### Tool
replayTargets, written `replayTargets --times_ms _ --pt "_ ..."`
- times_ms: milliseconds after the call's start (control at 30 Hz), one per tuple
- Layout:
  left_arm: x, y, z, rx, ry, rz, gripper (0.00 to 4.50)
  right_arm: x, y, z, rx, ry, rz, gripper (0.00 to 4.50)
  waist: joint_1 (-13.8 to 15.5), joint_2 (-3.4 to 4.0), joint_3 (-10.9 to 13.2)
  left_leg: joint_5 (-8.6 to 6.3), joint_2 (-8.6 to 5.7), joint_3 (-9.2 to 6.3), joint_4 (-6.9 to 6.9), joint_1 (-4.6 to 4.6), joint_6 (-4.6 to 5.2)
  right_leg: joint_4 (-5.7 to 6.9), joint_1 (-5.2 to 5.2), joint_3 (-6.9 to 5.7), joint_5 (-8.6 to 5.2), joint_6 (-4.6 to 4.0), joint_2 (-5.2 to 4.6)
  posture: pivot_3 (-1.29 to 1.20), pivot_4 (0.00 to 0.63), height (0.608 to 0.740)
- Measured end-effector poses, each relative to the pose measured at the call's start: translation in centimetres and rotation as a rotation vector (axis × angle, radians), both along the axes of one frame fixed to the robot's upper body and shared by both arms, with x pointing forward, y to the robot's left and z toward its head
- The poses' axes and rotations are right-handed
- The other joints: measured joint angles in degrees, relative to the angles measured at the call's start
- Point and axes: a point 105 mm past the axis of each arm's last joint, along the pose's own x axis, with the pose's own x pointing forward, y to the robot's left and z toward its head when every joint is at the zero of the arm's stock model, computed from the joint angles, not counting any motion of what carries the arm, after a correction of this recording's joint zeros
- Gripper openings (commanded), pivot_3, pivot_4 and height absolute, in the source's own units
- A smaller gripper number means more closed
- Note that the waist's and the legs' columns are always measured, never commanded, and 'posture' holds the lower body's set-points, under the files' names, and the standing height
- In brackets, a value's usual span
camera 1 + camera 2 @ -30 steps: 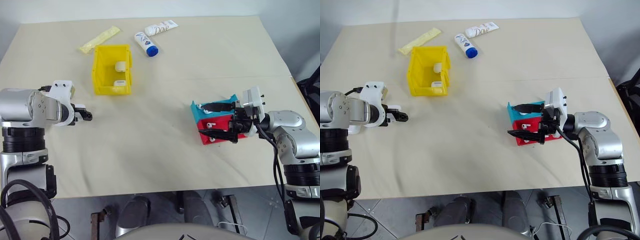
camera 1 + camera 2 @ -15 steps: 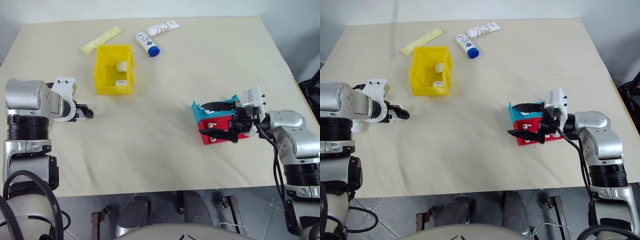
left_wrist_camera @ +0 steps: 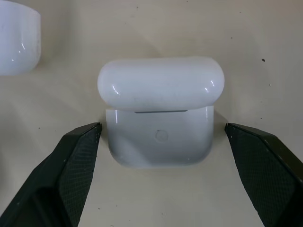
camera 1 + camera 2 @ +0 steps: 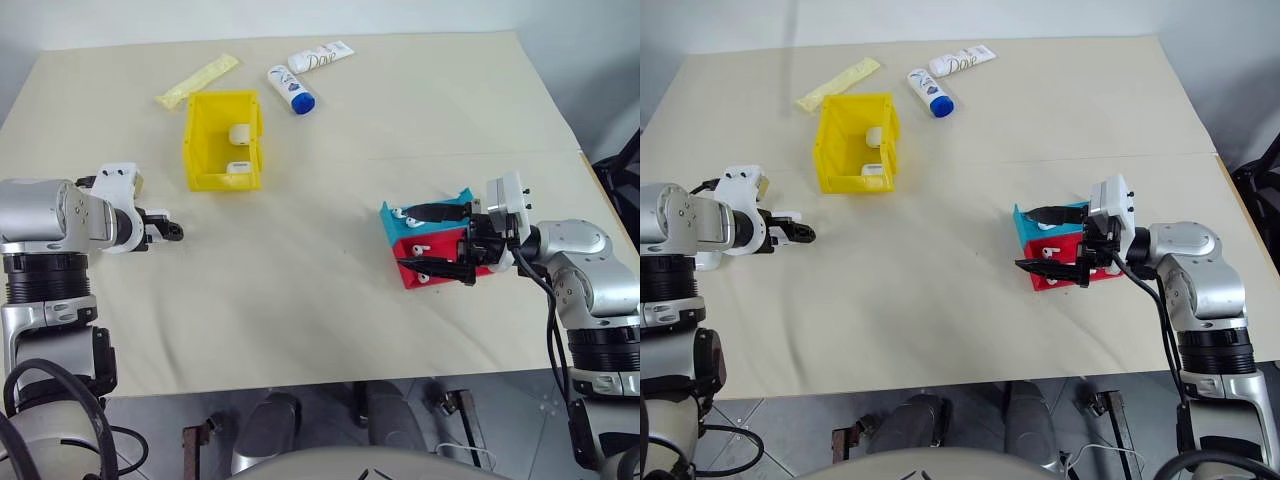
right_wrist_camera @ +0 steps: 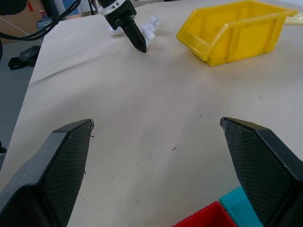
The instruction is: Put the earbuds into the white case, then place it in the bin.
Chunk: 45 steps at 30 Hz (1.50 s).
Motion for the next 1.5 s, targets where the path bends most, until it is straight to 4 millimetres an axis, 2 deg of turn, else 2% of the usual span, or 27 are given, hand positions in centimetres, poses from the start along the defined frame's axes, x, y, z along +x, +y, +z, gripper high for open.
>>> replayTargets --times_ms 67,167,233,367,467,533,633,767,833,900,1033,1133,1233,1300,1367,1500 --pt "0.0 0.0 0.0 -0.001 0.000 0.000 4.25 0.1 0.0 0.1 0.000 -0.002 0.000 4.50 0.0 0.03 0.0 0.00 0.00 0.01 0.00 0.00 0.00 0.00 0.00 0.01 0.00 0.00 0.00 0.00 0.150 0.740" --pt "0.2 0.1 -0.1 0.005 -0.007 0.005 3.53 0.2 0.0 0.4 -0.001 -0.010 0.000 4.50 0.1 0.13 -0.1 0.00 -0.01 0.01 0.00 0.00 0.00 0.01 0.00 0.00 0.00 0.00 0.00 0.00 0.150 0.740" --pt "0.2 0.1 -0.2 0.006 -0.013 0.002 2.89 0.2 0.0 0.4 -0.002 -0.011 0.000 4.50 0.1 0.14 -0.1 0.00 -0.01 0.01 0.02 0.00 0.00 0.02 0.01 0.01 0.00 0.00 -0.02 0.00 0.150 0.740" --pt "0.0 0.3 -0.3 0.017 -0.031 -0.024 2.79 0.2 -0.2 0.4 -0.009 -0.011 -0.004 4.50 0.0 0.26 -0.2 0.00 0.00 0.04 0.00 0.00 0.00 0.02 -0.01 0.04 0.00 0.00 -0.01 0.00 0.150 0.740" --pt "-0.7 0.2 -0.4 0.057 -0.109 -0.146 2.79 0.2 -0.4 0.5 -0.015 -0.014 -0.013 4.50 -0.3 0.26 -0.2 -0.02 0.10 0.09 -0.01 -0.04 -0.02 -0.01 -0.08 0.17 -0.01 -0.02 0.01 0.00 0.150 0.740" --pt "-1.3 -1.5 -0.4 0.053 -0.215 -0.318 2.79 0.3 -0.9 0.5 -0.023 -0.007 -0.036 4.50 -0.2 0.24 -0.1 -0.02 0.15 0.14 0.03 -0.12 -0.02 -0.03 -0.11 0.33 -0.04 -0.09 -0.05 0.00 0.150 0.740" --pt "-2.3 -5.5 0.9 -0.022 -0.397 -0.574 2.79 0.0 -1.5 0.6 -0.029 -0.011 -0.063 4.50 0.4 0.07 -0.1 -0.04 0.30 0.00 0.17 -0.30 -0.06 -0.22 -0.08 0.28 0.05 -0.22 -0.05 0.00 0.150 0.740" --pt "-3.5 -11.5 4.7 -0.195 -0.794 -0.904 2.79 -0.7 -1.5 0.6 -0.026 0.005 -0.096 4.50 1.5 0.11 -0.1 -0.13 0.31 0.03 0.31 -0.28 -0.22 -0.62 0.09 0.17 0.23 -0.29 -0.04 0.00 0.150 0.740" --pt "-4.1 -13.2 5.8 -0.251 -0.944 -1.017 2.79 -1.1 -1.6 0.4 -0.020 0.024 -0.115 4.50 1.7 0.12 -0.1 -0.12 0.34 0.11 0.34 -0.28 -0.19 -0.64 0.09 0.11 0.25 -0.30 0.00 0.00 0.150 0.740" --pt "-4.4 -14.3 6.0 -0.294 -1.063 -1.113 2.79 -1.6 -2.1 0.1 -0.032 0.056 -0.166 4.50 1.8 0.15 -0.1 -0.08 0.40 0.18 0.36 -0.28 -0.04 -0.67 0.08 0.08 0.27 -0.32 0.02 0.00 0.150 0.740" --pt "-4.6 -16.2 4.9 -0.363 -1.150 -1.205 2.79 -2.3 -3.1 -0.1 -0.045 0.086 -0.267 4.50 1.9 0.12 -0.1 -0.12 0.47 0.27 0.42 -0.30 0.01 -0.72 0.07 0.00 0.30 -0.32 0.08 0.00 0.150 0.740" --pt "-4.8 -17.6 3.8 -0.386 -1.176 -1.323 2.79 -3.5 -4.6 -0.7 -0.088 0.121 -0.379 4.50 2.3 0.14 -0.1 -0.15 0.47 0.33 0.51 -0.33 0.08 -0.74 0.07 -0.15 0.32 -0.30 0.12 0.00 0.150 0.740" --pt "-5.1 -18.5 2.2 -0.415 -1.168 -1.414 2.79 -5.7 -6.6 -1.6 -0.136 0.151 -0.493 4.50 2.9 0.14 -0.1 -0.20 0.47 0.49 0.53 -0.31 0.19 -0.76 0.10 -0.15 0.34 -0.27 0.15 0.00 0.150 0.740" --pt "-5.2 -19.4 1.2 -0.470 -1.146 -1.446 2.79 -8.2 -8.9 -2.7 -0.190 0.202 -0.612 4.50 3.6 0.15 -0.1 -0.23 0.45 0.53 0.57 -0.31 0.26 -0.84 0.13 -0.16 0.38 -0.20 0.23 0.00 0.150 0.740" --pt "-4.9 -19.9 0.9 -0.502 -1.138 -1.449 2.79 -10.2 -10.4 -3.1 -0.215 0.234 -0.705 4.50 3.6 0.13 -0.1 -0.29 0.41 0.59 0.64 -0.41 0.39 -0.86 0.14 -0.03 0.47 -0.08 0.24 0.00 0.150 0.740" --pt "-4.6 -20.8 1.5 -0.522 -1.157 -1.482 2.79 -12.7 -11.5 -3.1 -0.256 0.248 -0.792 4.50 3.1 0.18 -0.1 -0.42 0.48 0.82 0.62 -0.40 0.46 -0.88 0.26 0.20 0.51 -0.03 0.35 0.00 0.150 0.740"
